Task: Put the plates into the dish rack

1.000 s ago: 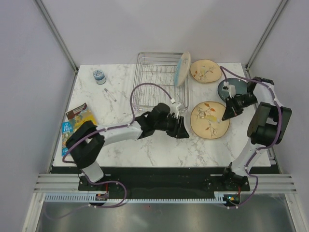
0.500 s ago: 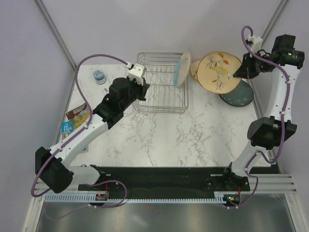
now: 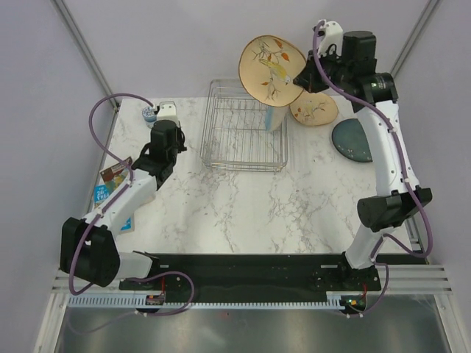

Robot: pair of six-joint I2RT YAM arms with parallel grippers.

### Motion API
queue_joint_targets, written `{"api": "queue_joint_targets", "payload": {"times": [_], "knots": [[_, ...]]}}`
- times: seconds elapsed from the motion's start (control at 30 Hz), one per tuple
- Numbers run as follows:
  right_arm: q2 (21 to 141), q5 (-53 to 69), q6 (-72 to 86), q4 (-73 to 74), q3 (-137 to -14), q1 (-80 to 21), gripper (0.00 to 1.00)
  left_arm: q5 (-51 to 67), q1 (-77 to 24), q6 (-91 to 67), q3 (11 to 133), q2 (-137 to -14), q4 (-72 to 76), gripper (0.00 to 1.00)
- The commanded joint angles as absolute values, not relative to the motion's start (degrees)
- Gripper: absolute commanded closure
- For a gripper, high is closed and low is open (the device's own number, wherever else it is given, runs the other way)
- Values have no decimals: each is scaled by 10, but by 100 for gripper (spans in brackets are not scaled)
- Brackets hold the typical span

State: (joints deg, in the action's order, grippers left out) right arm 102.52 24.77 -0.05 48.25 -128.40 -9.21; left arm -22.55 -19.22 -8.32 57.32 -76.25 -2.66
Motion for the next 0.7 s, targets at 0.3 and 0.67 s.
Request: {"api": "queue_joint_targets", "payload": {"times": [0.3,0.67], "knots": [[1070,-399,47,254,-1296,-323,100,-228,-178,-173,464,-734,25,98],[1177,-547,111,225,-1351,-362,100,-276,-171,-244,451,-816,82,98]]}}
